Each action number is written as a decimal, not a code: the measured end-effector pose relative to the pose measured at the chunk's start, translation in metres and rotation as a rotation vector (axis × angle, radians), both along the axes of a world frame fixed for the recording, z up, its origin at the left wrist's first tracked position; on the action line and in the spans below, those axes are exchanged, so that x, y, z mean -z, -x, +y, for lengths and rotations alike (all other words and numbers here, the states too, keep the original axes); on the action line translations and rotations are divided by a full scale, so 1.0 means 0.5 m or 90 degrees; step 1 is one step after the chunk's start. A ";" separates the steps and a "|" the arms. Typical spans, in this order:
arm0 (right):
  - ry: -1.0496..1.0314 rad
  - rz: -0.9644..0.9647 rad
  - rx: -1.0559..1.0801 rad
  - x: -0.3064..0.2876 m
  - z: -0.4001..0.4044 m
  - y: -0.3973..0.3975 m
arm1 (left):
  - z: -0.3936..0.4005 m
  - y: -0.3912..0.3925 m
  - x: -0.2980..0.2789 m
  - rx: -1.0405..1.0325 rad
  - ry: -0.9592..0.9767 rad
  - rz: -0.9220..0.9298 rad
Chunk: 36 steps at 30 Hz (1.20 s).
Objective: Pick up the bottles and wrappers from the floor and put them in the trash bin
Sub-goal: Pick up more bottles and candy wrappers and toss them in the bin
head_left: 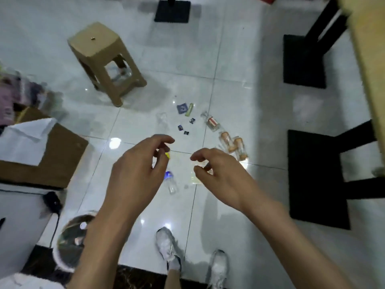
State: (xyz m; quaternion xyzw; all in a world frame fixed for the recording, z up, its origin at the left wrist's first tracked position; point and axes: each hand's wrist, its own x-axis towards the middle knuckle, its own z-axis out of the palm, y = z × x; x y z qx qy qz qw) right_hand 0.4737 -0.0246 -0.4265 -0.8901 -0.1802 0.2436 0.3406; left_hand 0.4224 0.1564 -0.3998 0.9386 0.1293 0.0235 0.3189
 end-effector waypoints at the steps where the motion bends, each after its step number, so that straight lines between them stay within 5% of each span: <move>1: 0.000 -0.001 0.019 -0.005 -0.030 -0.009 | -0.025 -0.015 -0.004 0.013 -0.008 -0.002; 9: -0.050 -0.041 0.131 -0.035 -0.141 -0.133 | -0.114 -0.166 -0.031 0.076 -0.022 -0.037; 19: 0.007 -0.013 0.159 0.022 -0.047 -0.419 | 0.019 -0.456 0.028 0.061 -0.007 0.000; 28: 0.084 0.053 0.235 0.233 -0.005 -0.692 | 0.127 -0.719 0.256 0.090 -0.011 0.064; 36: 0.096 0.184 0.316 0.600 -0.002 -0.838 | 0.195 -0.849 0.647 0.045 -0.062 0.195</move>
